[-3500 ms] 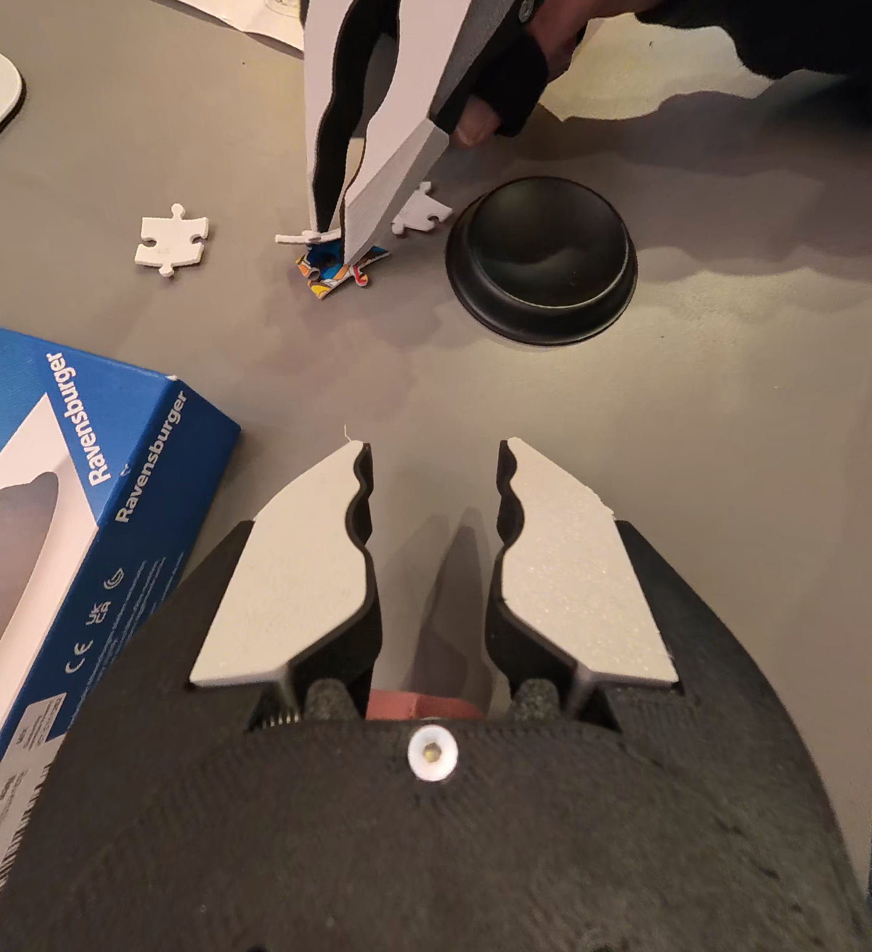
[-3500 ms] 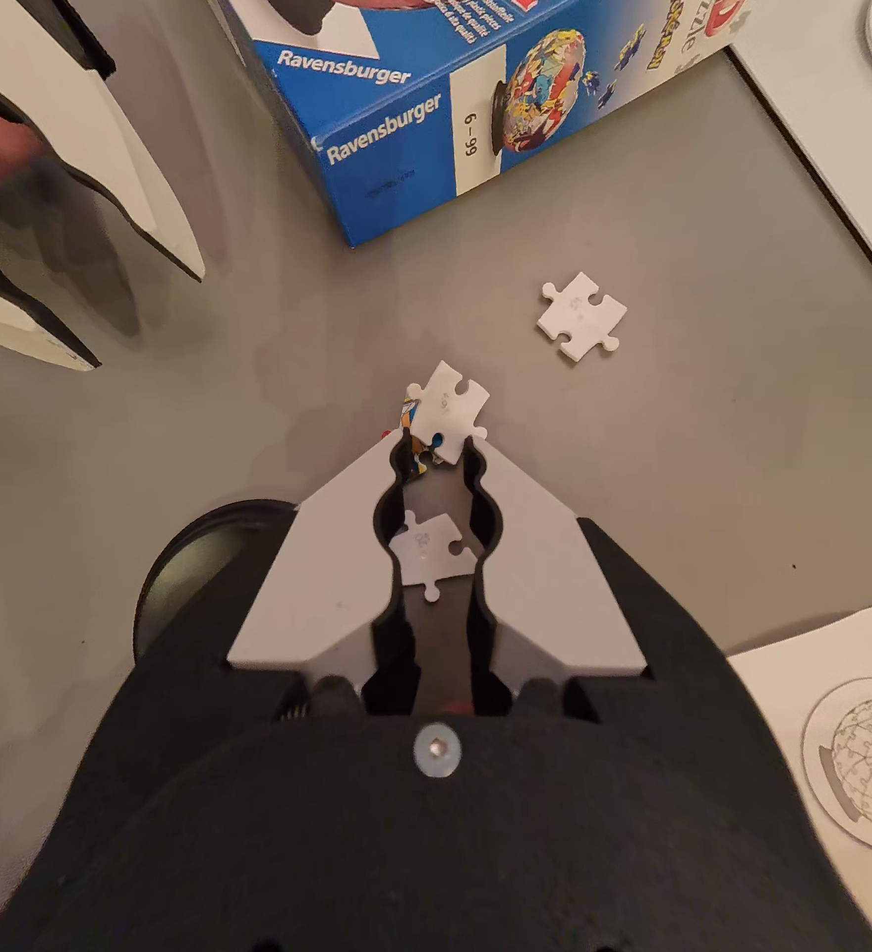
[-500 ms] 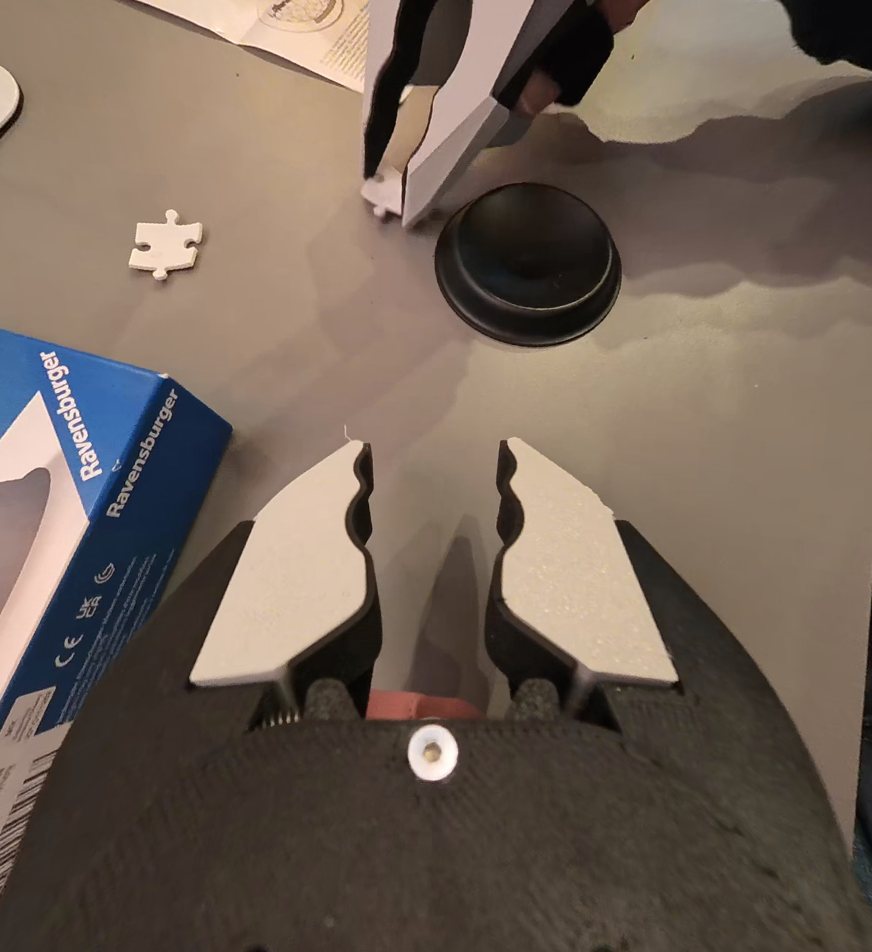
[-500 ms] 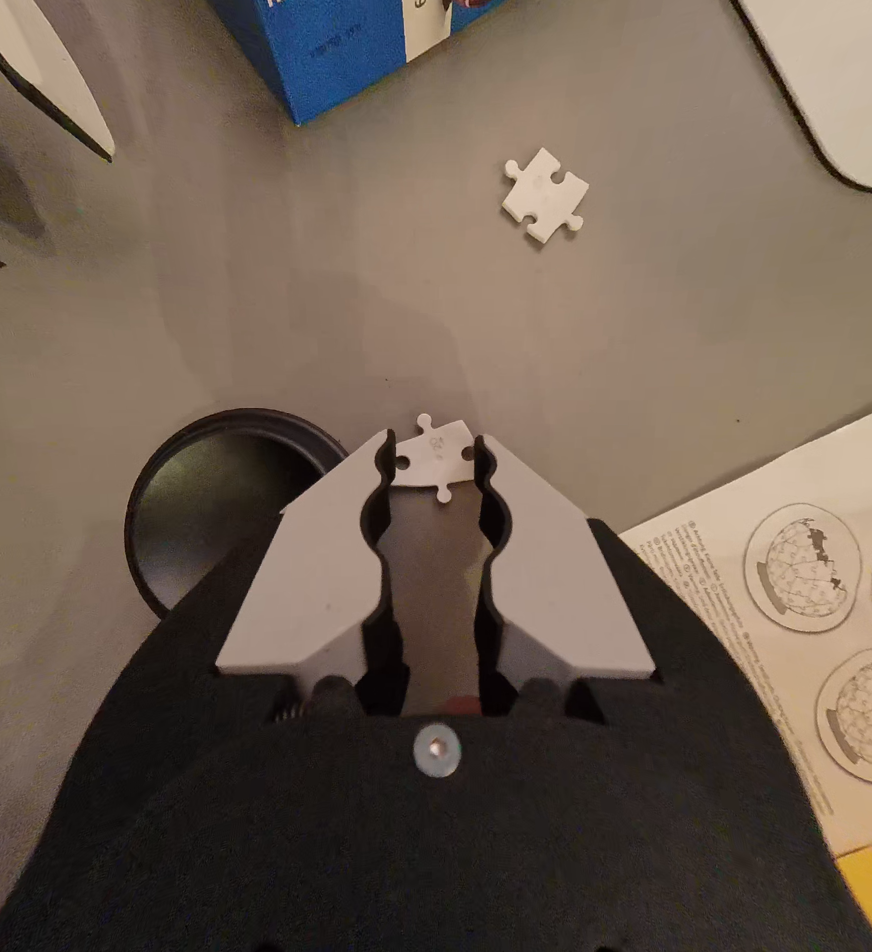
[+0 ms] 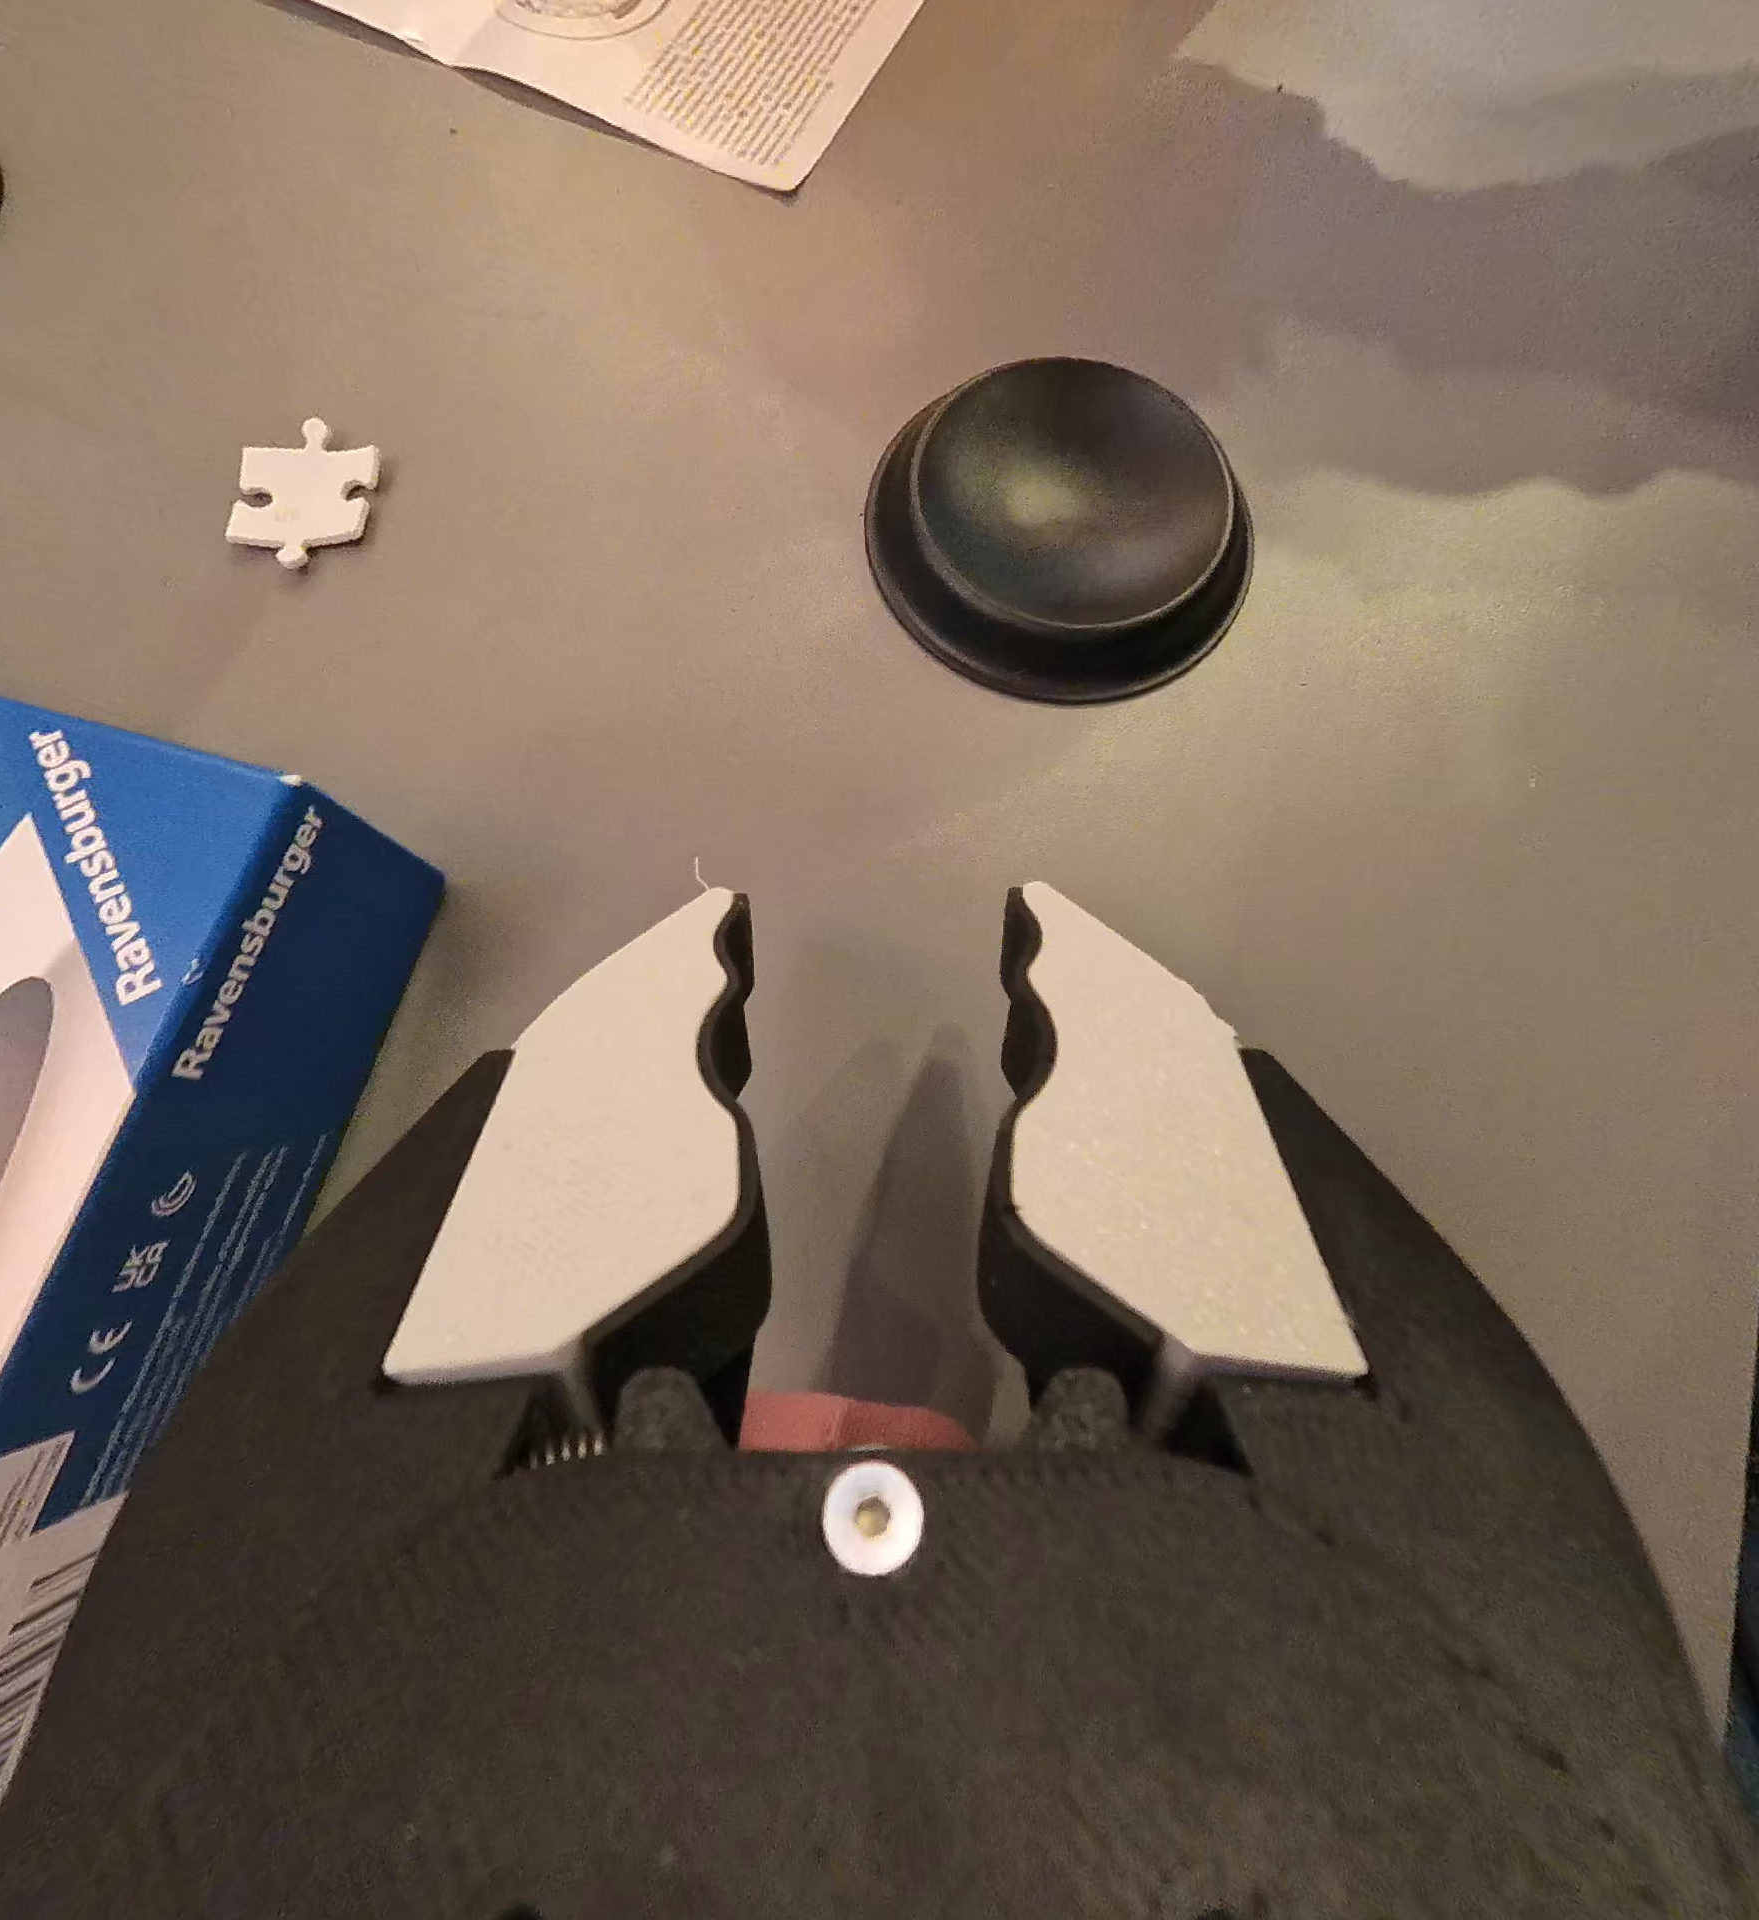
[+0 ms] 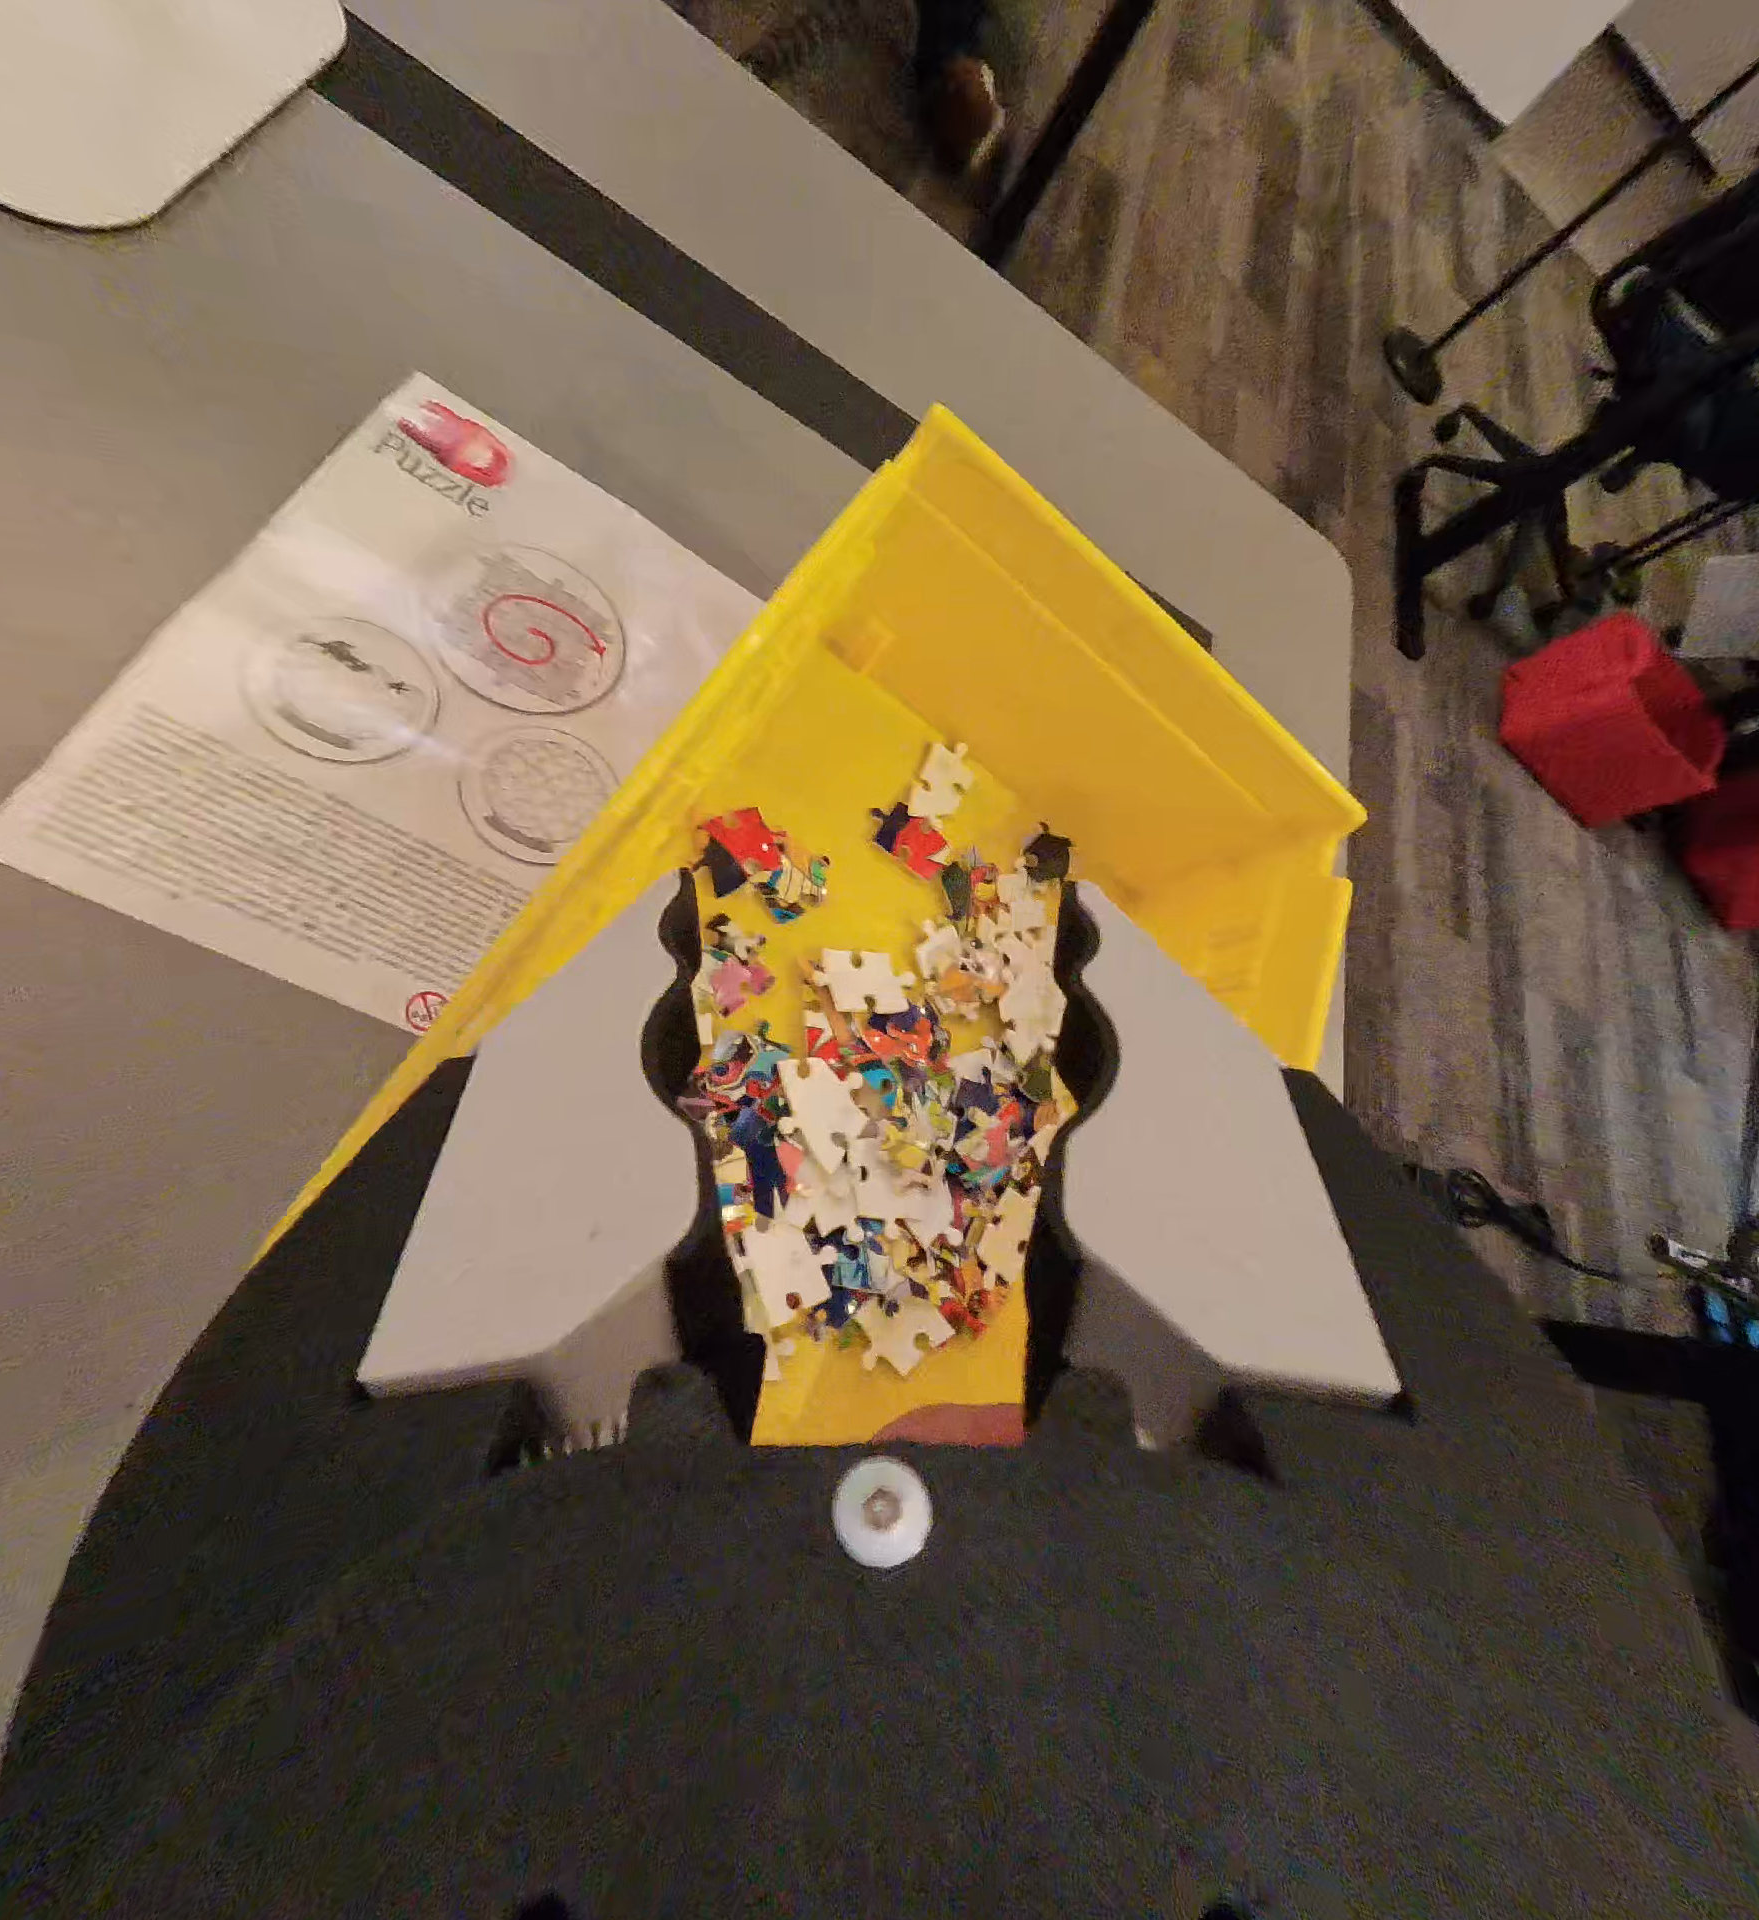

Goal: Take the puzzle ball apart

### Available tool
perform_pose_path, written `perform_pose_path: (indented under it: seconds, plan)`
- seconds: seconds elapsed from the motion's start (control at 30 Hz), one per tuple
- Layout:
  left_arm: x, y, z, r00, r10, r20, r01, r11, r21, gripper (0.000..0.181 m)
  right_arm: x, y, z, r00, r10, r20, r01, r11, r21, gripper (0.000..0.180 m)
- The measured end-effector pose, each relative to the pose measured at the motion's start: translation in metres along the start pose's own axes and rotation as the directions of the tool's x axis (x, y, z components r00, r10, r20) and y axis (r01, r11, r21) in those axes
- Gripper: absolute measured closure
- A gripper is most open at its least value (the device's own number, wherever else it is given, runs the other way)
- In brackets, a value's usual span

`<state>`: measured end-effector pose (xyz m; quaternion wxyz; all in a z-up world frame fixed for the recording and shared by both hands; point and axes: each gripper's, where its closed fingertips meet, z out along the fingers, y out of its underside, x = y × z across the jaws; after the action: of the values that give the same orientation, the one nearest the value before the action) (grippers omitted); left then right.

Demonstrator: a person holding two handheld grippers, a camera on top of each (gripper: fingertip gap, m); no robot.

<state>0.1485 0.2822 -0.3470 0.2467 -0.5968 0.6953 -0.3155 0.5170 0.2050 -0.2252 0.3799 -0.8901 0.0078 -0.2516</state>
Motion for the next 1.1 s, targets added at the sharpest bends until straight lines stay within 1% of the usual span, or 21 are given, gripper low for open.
perform_pose_path:
  seconds: [0.03, 0.1, 0.13, 0.2, 0.3, 0.37, 0.43, 0.47, 0.6, 0.7, 0.77, 0.87, 0.93, 0.97, 1.03, 1.1]
  plan:
    - [0.001, 0.000, 0.001, 1.000, 0.000, -0.002, 0.000, 1.000, -0.002, 0.135, -0.013, -0.011, -0.003, 0.999, -0.017, 0.036, 0.015, 0.999, 0.049, 0.119]
    - [0.000, 0.000, 0.003, 1.000, -0.004, -0.002, 0.004, 1.000, -0.008, 0.135, -0.059, -0.043, -0.008, 0.986, -0.086, 0.144, 0.062, 0.984, 0.164, 0.128]
    - [0.000, 0.000, 0.004, 1.000, -0.006, -0.003, 0.006, 1.000, -0.011, 0.135, -0.090, -0.056, -0.007, 0.968, -0.124, 0.220, 0.081, 0.977, 0.196, 0.127]
    - [0.000, -0.001, 0.006, 1.000, -0.007, -0.005, 0.007, 1.000, -0.014, 0.135, -0.159, -0.076, 0.000, 0.906, -0.202, 0.372, 0.122, 0.966, 0.228, 0.119]
    - [0.001, -0.001, 0.008, 1.000, -0.005, -0.009, 0.005, 1.000, -0.013, 0.135, -0.252, -0.083, 0.029, 0.783, -0.293, 0.549, 0.207, 0.954, 0.215, 0.120]
    - [0.002, 0.000, 0.007, 1.000, -0.003, -0.006, 0.003, 1.000, -0.015, 0.135, -0.292, -0.078, 0.056, 0.731, -0.318, 0.603, 0.269, 0.948, 0.173, 0.117]
    - [0.001, 0.001, 0.003, 1.000, -0.007, -0.003, 0.007, 1.000, -0.009, 0.135, -0.311, -0.074, 0.081, 0.723, -0.320, 0.612, 0.298, 0.944, 0.141, 0.120]
    - [0.000, 0.002, 0.002, 1.000, -0.011, -0.002, 0.011, 1.000, -0.004, 0.135, -0.317, -0.078, 0.087, 0.722, -0.301, 0.623, 0.274, 0.951, 0.142, 0.125]
    - [-0.003, 0.005, -0.003, 1.000, -0.022, 0.000, 0.022, 1.000, 0.004, 0.135, -0.325, -0.082, 0.092, 0.680, -0.215, 0.701, 0.204, 0.974, 0.101, 0.151]
    - [-0.003, 0.008, -0.005, 1.000, -0.021, 0.002, 0.021, 1.000, 0.005, 0.135, -0.323, -0.081, 0.092, 0.667, -0.189, 0.721, 0.190, 0.978, 0.082, 0.152]
    - [-0.003, 0.010, -0.009, 1.000, -0.022, 0.008, 0.022, 1.000, 0.009, 0.135, -0.320, -0.080, 0.092, 0.680, -0.206, 0.703, 0.204, 0.975, 0.088, 0.153]
    - [-0.005, 0.015, -0.016, 0.999, -0.034, 0.020, 0.034, 0.999, 0.015, 0.135, -0.314, -0.083, 0.081, 0.677, -0.184, 0.713, 0.153, 0.982, 0.108, 0.153]
    - [-0.007, 0.019, -0.020, 0.999, -0.043, 0.029, 0.043, 0.999, 0.017, 0.135, -0.293, -0.093, 0.066, 0.717, -0.200, 0.668, 0.129, 0.979, 0.155, 0.153]
    - [-0.009, 0.020, -0.022, 0.998, -0.046, 0.034, 0.046, 0.999, 0.017, 0.135, -0.275, -0.101, 0.057, 0.751, -0.207, 0.627, 0.114, 0.976, 0.186, 0.153]
    - [-0.012, 0.023, -0.026, 0.997, -0.057, 0.045, 0.056, 0.998, 0.021, 0.136, -0.223, -0.115, 0.039, 0.846, -0.202, 0.493, 0.090, 0.966, 0.242, 0.153]
    - [-0.014, 0.027, -0.027, 0.997, -0.064, 0.053, 0.063, 0.998, 0.019, 0.136, -0.156, -0.123, 0.021, 0.925, -0.121, 0.360, 0.017, 0.960, 0.278, 0.152]
